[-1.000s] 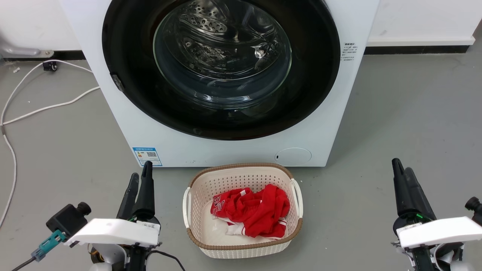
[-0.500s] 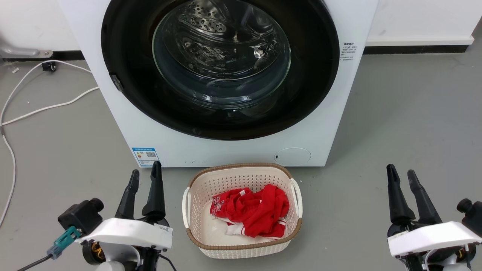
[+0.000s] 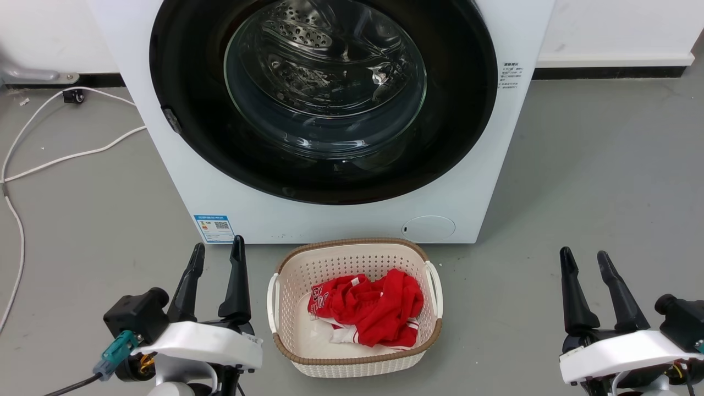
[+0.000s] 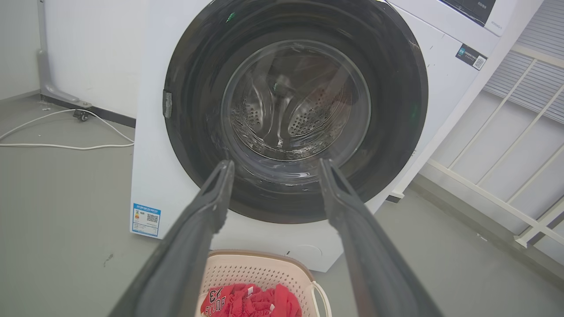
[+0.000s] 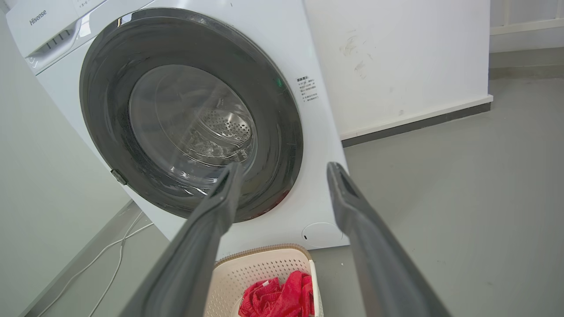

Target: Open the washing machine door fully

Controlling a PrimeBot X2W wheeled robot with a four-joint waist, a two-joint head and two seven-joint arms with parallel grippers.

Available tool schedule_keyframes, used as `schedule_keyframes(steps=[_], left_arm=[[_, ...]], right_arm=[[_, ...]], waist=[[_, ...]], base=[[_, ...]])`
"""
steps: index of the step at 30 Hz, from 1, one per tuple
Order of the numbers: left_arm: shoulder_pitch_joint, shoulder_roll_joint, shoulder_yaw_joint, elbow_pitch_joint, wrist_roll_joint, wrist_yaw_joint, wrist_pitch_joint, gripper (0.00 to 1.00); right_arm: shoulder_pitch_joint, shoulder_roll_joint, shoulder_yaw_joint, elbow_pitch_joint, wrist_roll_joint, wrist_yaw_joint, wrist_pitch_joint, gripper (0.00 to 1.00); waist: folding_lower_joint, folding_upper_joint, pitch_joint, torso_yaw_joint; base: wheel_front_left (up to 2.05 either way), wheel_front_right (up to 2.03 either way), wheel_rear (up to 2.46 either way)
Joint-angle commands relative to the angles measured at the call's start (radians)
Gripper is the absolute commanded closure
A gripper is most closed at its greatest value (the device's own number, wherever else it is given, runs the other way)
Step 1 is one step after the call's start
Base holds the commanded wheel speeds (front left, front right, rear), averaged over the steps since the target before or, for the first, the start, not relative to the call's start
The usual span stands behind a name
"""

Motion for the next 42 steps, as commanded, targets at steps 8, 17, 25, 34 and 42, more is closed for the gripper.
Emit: schedule_keyframes(steps=[8, 17, 25, 34, 42], left_arm=[[-0.006, 0.021, -0.029, -0.017, 0.105, 0.035, -0.028, 0.0], [0.005, 0.026, -0.045, -0.023, 0.172, 0.054, -0.048, 0.0], [0.014, 0.025, -0.051, -0.025, 0.235, 0.058, -0.066, 0.0], [0.021, 0.019, -0.048, -0.013, 0.306, 0.053, -0.084, 0.0], [0.03, 0.013, -0.044, -0.003, 0.369, 0.059, -0.1, 0.0]], right_arm=[[0.001, 0.002, 0.0, 0.002, -0.108, 0.0, -0.024, 0.0], [0.004, 0.002, 0.002, 0.006, -0.194, 0.0, -0.034, 0.0], [0.002, 0.002, 0.004, 0.013, -0.263, 0.0, -0.044, 0.0], [0.002, 0.002, 0.007, 0.022, -0.333, 0.0, -0.052, 0.0], [0.017, 0.003, 0.013, 0.013, -0.385, 0.0, -0.053, 0.0]], waist=[[0.0, 0.0, -0.001, -0.001], [0.0, 0.0, -0.001, -0.005], [0.0, 0.0, -0.003, -0.005], [0.0, 0.0, -0.006, -0.003], [0.0, 0.0, -0.006, -0.002]], base=[[0.0, 0.0, 0.0], [0.0, 0.0, 0.0], [0.0, 0.0, 0.0], [0.0, 0.0, 0.0], [0.0, 0.0, 0.0]])
